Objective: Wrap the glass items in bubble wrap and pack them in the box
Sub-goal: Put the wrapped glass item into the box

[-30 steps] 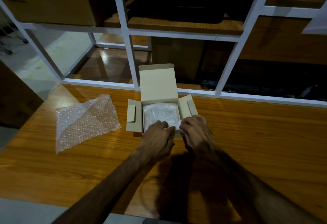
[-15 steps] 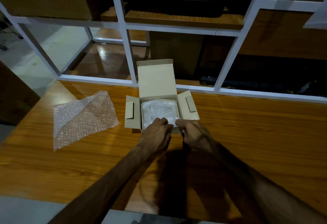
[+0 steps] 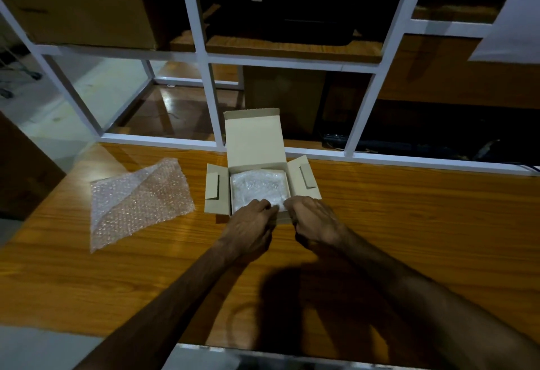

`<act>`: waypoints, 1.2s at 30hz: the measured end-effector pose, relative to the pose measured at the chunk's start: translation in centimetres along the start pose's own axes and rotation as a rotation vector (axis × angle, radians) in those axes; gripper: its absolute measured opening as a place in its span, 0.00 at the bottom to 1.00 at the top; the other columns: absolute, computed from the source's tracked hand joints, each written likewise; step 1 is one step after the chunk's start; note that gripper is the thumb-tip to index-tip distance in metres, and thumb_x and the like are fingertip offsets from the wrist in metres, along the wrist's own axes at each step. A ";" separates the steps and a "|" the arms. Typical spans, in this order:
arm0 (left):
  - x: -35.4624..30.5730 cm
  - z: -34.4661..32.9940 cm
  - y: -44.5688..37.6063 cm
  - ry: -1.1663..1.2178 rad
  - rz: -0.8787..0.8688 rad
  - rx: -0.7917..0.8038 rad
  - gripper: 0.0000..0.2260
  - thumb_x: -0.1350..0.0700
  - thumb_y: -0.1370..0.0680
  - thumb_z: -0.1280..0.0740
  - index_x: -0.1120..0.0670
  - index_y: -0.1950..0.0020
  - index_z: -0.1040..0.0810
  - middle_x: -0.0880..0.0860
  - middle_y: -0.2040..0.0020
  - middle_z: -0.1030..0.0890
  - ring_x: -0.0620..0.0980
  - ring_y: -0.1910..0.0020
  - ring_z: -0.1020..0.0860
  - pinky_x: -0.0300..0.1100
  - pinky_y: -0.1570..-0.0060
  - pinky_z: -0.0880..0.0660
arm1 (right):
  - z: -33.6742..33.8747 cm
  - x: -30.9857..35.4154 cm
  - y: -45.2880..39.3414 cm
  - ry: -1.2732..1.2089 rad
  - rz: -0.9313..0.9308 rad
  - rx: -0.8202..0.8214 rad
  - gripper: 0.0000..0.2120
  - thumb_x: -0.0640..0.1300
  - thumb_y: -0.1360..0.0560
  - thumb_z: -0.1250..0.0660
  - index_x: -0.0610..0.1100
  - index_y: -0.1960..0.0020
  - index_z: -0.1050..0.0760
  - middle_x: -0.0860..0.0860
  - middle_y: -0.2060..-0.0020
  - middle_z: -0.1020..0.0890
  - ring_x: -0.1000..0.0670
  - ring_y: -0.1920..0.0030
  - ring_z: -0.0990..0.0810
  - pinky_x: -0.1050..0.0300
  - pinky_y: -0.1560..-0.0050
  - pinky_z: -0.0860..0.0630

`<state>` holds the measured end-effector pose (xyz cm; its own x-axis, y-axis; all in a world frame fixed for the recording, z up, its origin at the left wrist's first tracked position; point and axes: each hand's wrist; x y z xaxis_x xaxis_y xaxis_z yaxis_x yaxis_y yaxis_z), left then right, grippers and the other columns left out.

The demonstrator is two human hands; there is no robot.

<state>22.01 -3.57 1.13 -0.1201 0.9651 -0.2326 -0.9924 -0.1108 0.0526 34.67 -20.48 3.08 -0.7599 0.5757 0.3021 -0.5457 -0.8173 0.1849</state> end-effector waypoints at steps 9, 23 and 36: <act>1.0 -0.7 2.0 -0.097 0.099 -0.010 0.25 0.40 0.18 0.46 0.50 0.25 0.31 0.56 0.32 0.24 0.54 0.36 0.26 0.50 0.34 0.28 | -1.7 1.0 -0.1 0.034 0.056 -0.008 0.16 0.41 0.17 0.38 0.54 0.32 0.30 0.47 0.23 0.30 0.43 0.33 0.23 0.44 0.42 0.20; 0.7 0.1 0.0 -0.114 0.142 0.065 0.26 0.40 0.24 0.47 0.52 0.37 0.22 0.55 0.43 0.24 0.55 0.44 0.26 0.53 0.44 0.25 | -0.5 1.8 -2.7 0.183 0.058 -0.030 0.07 0.46 0.16 0.37 0.48 0.45 0.20 0.48 0.42 0.29 0.46 0.52 0.22 0.46 0.51 0.19; -0.4 -1.0 0.3 0.081 0.120 -0.113 0.17 0.47 0.19 0.41 0.54 0.38 0.22 0.55 0.43 0.21 0.54 0.45 0.25 0.51 0.47 0.25 | -2.3 2.8 0.0 0.093 -0.001 -0.209 0.14 0.34 0.23 0.34 0.51 0.55 0.32 0.52 0.42 0.24 0.47 0.54 0.21 0.54 0.61 0.31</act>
<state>21.75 -4.20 0.28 -0.2348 0.9216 -0.3090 -0.9669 -0.2542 -0.0234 31.76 -18.80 1.78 -0.7834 0.5840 0.2125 -0.6003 -0.7996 -0.0158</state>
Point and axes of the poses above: each hand's wrist, its own y-axis away from the middle knuckle, its own z-axis out of the back of the hand, x = y × z
